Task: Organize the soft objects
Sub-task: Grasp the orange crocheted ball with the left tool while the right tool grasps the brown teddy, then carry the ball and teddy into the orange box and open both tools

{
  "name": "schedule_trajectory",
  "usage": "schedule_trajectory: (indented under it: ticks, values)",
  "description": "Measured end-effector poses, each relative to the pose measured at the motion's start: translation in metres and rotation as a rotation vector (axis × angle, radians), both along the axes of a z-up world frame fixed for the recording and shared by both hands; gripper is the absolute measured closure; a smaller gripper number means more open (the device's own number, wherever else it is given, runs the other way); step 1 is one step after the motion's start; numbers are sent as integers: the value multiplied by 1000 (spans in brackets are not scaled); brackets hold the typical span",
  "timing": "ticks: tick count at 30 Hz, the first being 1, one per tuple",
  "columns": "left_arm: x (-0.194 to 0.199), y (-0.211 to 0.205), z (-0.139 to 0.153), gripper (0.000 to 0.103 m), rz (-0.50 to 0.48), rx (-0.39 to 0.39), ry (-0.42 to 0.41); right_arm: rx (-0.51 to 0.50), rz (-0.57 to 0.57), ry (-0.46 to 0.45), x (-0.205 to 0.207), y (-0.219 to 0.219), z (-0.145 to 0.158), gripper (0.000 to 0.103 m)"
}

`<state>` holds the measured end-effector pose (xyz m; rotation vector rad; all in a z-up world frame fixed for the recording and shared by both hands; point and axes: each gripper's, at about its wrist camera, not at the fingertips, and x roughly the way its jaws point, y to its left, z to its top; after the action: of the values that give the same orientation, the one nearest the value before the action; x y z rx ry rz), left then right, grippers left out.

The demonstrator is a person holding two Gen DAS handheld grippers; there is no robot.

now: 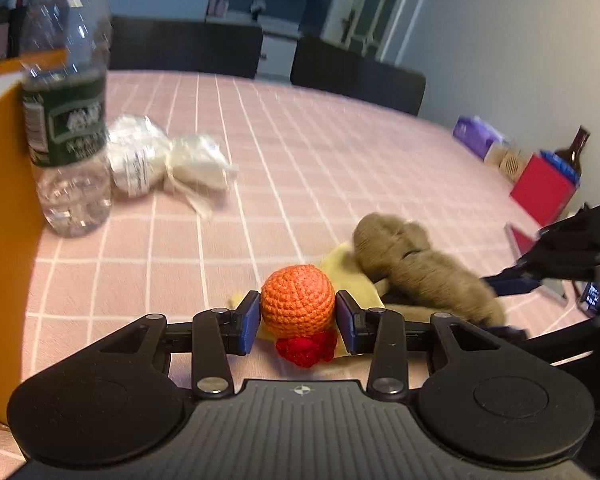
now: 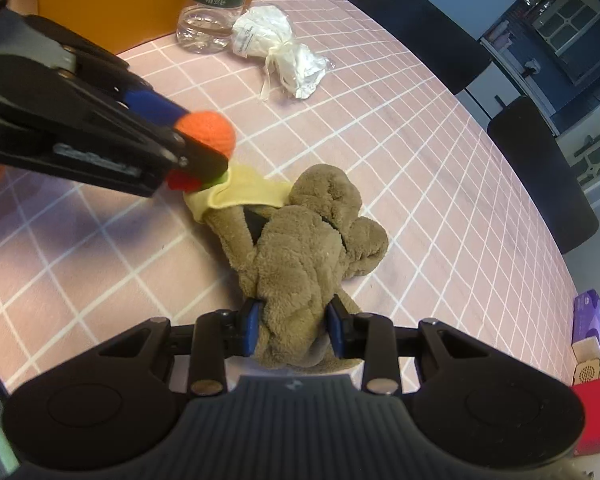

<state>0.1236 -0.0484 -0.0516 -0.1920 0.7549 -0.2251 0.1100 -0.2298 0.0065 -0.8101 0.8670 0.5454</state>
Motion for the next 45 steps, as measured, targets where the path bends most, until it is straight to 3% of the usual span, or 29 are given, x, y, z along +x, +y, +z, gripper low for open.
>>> schedule_trajectory:
  ticks: [8, 12, 23, 28, 34, 40, 45]
  values:
    - [2, -4, -1, 58, -16, 33, -10, 44, -97, -11, -3, -27, 15, 70]
    - [-6, -2, 11, 58, -9, 37, -61, 104, -131, -13, -6, -39, 31, 70]
    - [-52, 21, 64, 58, -43, 37, -159, 274, -62, -25, -26, -21, 77, 70]
    - [-72, 54, 88, 58, -24, 32, -191, 350, 38, -36, -33, 8, 104, 70]
    - [-90, 110, 120, 58, 52, 116, -221, 423, 190, -40, -40, 64, 135, 70]
    - [-95, 160, 142, 58, 144, 233, -218, 426, 320, -57, -40, 137, 148, 70]
    - [-81, 187, 148, 58, 139, 260, -178, 415, 330, -48, -21, 193, 149, 70]
